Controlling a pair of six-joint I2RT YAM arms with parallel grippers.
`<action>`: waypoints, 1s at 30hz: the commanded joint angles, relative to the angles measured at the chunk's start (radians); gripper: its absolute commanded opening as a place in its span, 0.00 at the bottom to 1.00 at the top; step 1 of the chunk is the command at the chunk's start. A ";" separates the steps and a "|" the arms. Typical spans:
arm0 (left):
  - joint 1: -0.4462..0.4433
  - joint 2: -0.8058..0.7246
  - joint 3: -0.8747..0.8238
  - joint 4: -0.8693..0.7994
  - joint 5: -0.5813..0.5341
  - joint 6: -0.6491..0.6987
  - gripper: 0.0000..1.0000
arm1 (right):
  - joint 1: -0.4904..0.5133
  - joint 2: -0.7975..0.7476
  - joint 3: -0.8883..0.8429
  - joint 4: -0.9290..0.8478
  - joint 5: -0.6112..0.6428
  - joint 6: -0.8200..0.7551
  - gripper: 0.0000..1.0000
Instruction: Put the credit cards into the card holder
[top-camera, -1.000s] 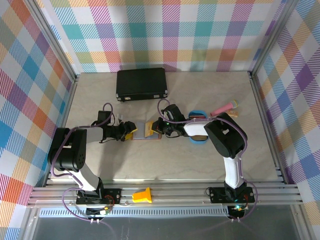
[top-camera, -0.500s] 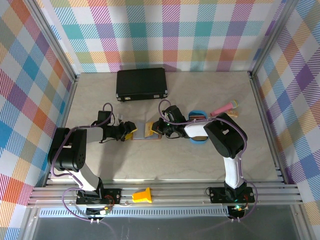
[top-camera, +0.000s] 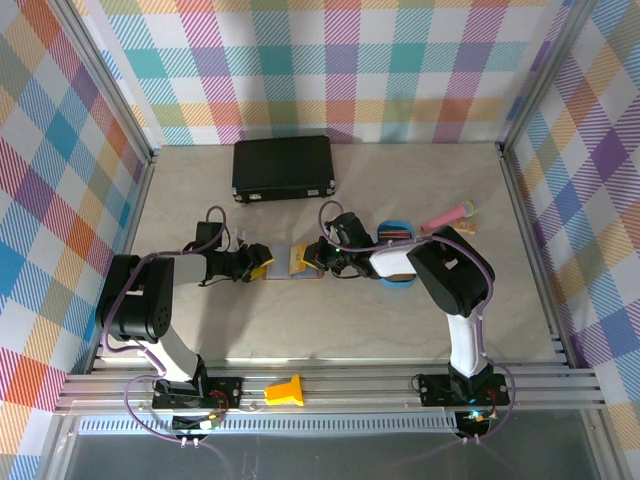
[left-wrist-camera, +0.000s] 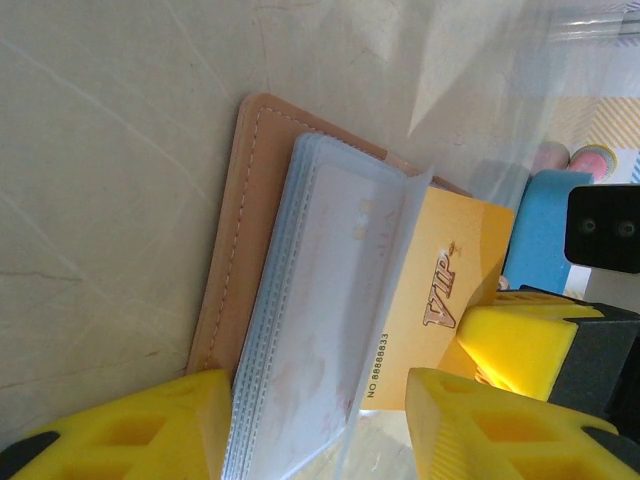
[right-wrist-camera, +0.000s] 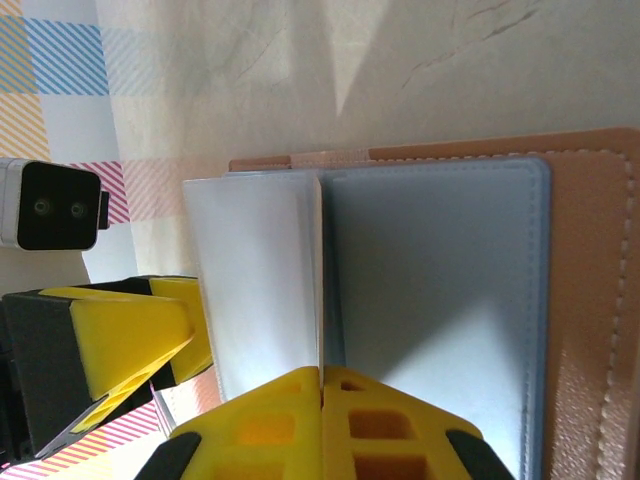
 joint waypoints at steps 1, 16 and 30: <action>-0.017 0.022 0.010 0.001 -0.012 0.007 0.48 | 0.003 -0.012 -0.018 0.024 -0.019 0.007 0.00; -0.018 0.026 0.007 -0.005 -0.021 0.007 0.44 | 0.005 -0.011 -0.036 0.045 -0.028 0.019 0.00; -0.019 0.033 0.004 -0.001 -0.022 0.002 0.42 | 0.021 -0.011 -0.041 0.078 -0.035 0.022 0.00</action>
